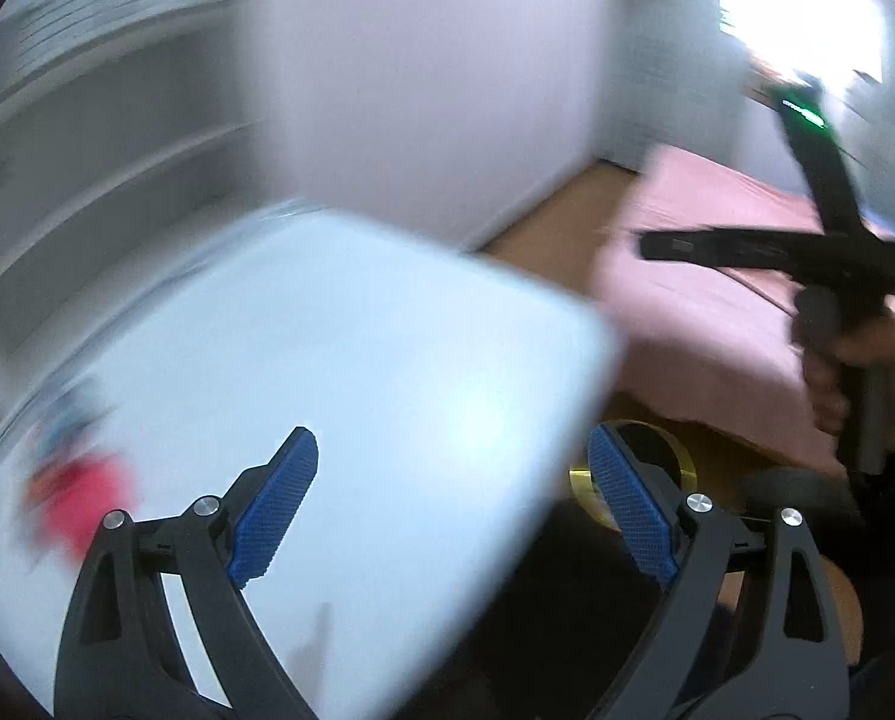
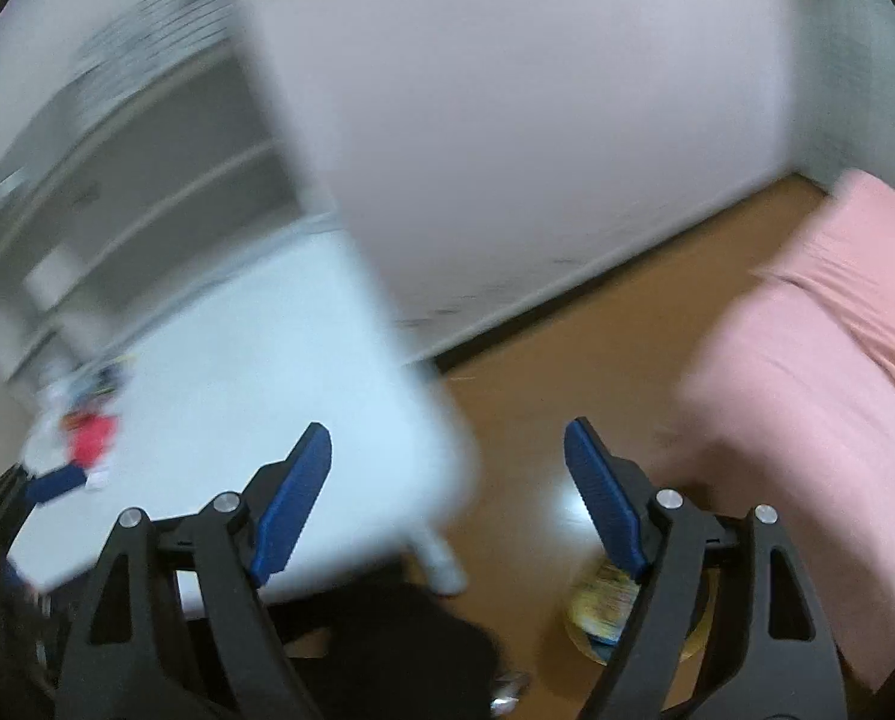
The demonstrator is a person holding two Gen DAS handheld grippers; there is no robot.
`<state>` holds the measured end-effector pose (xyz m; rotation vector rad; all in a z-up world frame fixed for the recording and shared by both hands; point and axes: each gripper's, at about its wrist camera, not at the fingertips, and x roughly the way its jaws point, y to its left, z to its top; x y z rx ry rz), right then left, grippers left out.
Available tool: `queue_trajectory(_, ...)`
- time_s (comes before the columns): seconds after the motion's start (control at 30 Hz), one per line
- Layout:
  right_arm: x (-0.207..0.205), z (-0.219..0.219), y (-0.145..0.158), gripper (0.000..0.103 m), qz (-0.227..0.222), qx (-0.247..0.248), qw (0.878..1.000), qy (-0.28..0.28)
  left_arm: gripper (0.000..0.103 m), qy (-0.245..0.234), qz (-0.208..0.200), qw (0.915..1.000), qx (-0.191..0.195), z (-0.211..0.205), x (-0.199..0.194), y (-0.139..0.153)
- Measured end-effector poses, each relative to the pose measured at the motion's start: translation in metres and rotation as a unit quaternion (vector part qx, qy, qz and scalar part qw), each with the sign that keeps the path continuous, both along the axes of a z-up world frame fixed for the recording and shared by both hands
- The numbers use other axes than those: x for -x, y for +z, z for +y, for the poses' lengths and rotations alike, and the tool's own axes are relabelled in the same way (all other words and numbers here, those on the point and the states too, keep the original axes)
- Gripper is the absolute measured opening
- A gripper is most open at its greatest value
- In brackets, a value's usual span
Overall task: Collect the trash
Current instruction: 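Swing both tools back toward the desk, then grasp the clear plastic bag with left tool while right tool grasps a thin wrapper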
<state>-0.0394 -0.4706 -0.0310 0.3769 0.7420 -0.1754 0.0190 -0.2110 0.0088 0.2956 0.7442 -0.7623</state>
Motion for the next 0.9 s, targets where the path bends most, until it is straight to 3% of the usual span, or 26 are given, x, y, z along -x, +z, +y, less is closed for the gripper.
queue_trajectory(0.1,-0.059,0.068,0.004,0.078,0.001,-0.038,0.994,0.101,0.089,0.107,-0.024,0.9938,-0.017,0.079,-0.033,0.007)
queue_trajectory(0.2,-0.115,0.138,0.000,0.078,0.015,-0.088,0.978,0.187,0.089,0.223,-0.028,0.9741,-0.027,0.168,-0.070,0.010)
queue_trajectory(0.33,-0.174,0.221,-0.006,0.078,0.039,-0.137,0.956,0.255,0.089,0.308,-0.018,0.9512,-0.015,0.251,-0.099,0.009)
queue_trajectory(0.43,-0.206,0.252,-0.014,0.078,0.057,-0.160,0.949,0.264,0.089,0.332,-0.011,0.9431,-0.004,0.294,-0.116,0.005)
queue_trajectory(0.53,-0.233,0.268,-0.026,0.078,0.076,-0.189,0.944,0.258,0.089,0.343,-0.008,0.9391,-0.011,0.307,-0.139,-0.003)
queue_trajectory(0.67,-0.253,0.284,-0.032,0.077,0.075,-0.204,0.942,0.255,0.089,0.324,0.003,0.9460,-0.009,0.306,-0.173,-0.013)
queue_trajectory(0.77,-0.260,0.289,-0.033,0.060,0.080,-0.208,0.941,0.254,0.089,0.325,0.010,0.9456,-0.017,0.301,-0.195,-0.024)
queue_trajectory(0.83,-0.263,0.290,-0.036,0.031,0.086,-0.218,0.938,0.254,0.089,0.323,0.011,0.9460,-0.022,0.296,-0.209,-0.030)
queue_trajectory(0.9,-0.263,0.288,-0.037,0.021,0.088,-0.225,0.937,0.252,0.089,0.322,0.005,0.9461,-0.033,0.292,-0.216,-0.034)
